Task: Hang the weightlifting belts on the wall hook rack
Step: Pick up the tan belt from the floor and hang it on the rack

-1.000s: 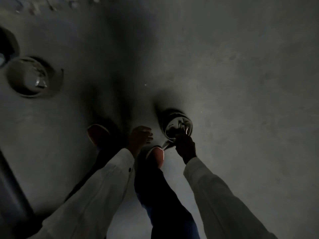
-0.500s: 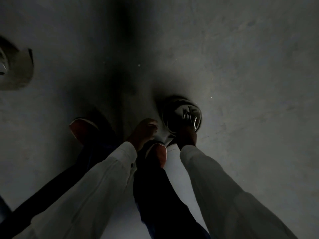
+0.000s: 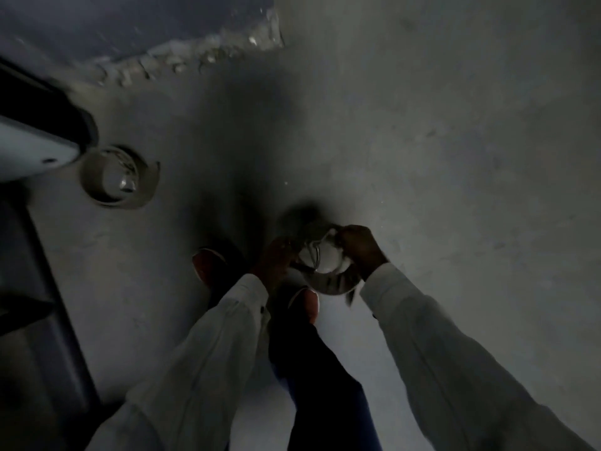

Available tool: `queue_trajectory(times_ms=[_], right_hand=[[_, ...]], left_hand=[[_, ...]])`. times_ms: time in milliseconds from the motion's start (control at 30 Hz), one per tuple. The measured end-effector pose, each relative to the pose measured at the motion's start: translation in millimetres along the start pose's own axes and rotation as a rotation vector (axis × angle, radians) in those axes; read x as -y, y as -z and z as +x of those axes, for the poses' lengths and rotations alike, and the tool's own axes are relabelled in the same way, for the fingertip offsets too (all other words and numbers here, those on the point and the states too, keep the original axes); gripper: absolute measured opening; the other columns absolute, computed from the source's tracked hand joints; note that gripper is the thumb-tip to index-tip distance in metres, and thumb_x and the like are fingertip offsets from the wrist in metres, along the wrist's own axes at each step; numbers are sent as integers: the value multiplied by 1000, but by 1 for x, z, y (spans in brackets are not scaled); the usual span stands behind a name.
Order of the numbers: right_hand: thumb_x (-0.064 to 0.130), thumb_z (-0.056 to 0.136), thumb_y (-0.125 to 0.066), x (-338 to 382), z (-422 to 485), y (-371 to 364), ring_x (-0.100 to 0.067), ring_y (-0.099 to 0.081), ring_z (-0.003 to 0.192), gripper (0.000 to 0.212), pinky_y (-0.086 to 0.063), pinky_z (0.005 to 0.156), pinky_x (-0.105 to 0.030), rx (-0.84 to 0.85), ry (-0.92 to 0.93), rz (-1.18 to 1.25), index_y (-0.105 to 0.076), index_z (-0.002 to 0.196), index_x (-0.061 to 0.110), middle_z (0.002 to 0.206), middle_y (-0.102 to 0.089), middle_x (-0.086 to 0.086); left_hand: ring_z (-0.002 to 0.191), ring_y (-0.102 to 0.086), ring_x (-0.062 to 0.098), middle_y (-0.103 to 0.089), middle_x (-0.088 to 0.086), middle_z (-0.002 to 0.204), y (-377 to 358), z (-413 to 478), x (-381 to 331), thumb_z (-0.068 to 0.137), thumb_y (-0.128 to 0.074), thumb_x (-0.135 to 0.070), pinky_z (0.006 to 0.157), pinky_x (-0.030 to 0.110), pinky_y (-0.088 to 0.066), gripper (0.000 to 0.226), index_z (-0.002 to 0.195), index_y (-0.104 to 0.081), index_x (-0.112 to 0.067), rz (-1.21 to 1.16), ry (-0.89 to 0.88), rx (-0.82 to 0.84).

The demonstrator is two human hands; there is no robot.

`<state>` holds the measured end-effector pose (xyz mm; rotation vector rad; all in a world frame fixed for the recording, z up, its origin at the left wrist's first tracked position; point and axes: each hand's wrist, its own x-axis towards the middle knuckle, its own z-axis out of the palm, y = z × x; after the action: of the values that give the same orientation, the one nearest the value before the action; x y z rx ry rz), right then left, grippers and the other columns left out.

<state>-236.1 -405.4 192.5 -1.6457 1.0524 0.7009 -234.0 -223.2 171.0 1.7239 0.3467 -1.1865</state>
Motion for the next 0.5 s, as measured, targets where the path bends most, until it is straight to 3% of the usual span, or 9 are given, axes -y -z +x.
queue_trajectory(times_ms=[33,100,200,267,367,433,500], right_hand=[[4,90,-61,18,-15,2,-21,-52,56,22,-37,45,-21,13,-12,57,-63,69,10,58,-55,-8],[7,91,-60,52,-41,9,-12,-41,42,22,-27,39,-18,82,23,131,-64,71,14,51,-48,-1],[14,96,-59,106,-90,20,-8,-42,45,17,-27,37,-16,227,74,131,-64,80,16,59,-57,0],[18,97,-58,142,-127,32,-2,-49,45,12,-31,37,-12,314,108,7,-65,87,17,70,-67,0],[20,92,-67,184,-175,47,-1,-56,46,8,-38,42,-12,331,228,-235,-61,93,14,71,-63,-5],[15,85,-76,212,-207,55,-9,-58,56,27,-44,52,-19,314,349,-379,-56,102,11,75,-60,-6],[14,73,-86,248,-242,61,-16,-59,89,62,-52,77,-29,314,512,-493,-51,125,11,104,-57,-5]], left_hand=[[117,-60,31,-60,21,128,5,-16,-18,93,-45,-32,95,33,-45,45,121,-63,-2,-109,-26,3],[93,-68,22,-67,13,107,24,-45,-48,97,-52,-17,84,38,-53,15,103,-66,-16,-427,43,-25],[81,-65,17,-67,3,88,58,-86,-91,96,-52,-3,70,30,-56,18,107,-64,-11,-521,-98,-146],[67,-64,12,-68,0,75,85,-120,-128,92,-49,7,59,24,-53,22,104,-63,-4,-484,-208,-213],[52,-55,9,-62,-3,60,113,-171,-189,78,-53,10,53,21,-41,24,88,-62,-9,-394,-315,-223],[59,-58,6,-66,-7,66,129,-208,-225,78,-58,3,50,14,-43,24,100,-65,-2,-223,-377,-184],[78,-59,11,-68,4,88,148,-254,-265,89,-58,7,54,6,-43,30,119,-62,7,62,-474,-174]])
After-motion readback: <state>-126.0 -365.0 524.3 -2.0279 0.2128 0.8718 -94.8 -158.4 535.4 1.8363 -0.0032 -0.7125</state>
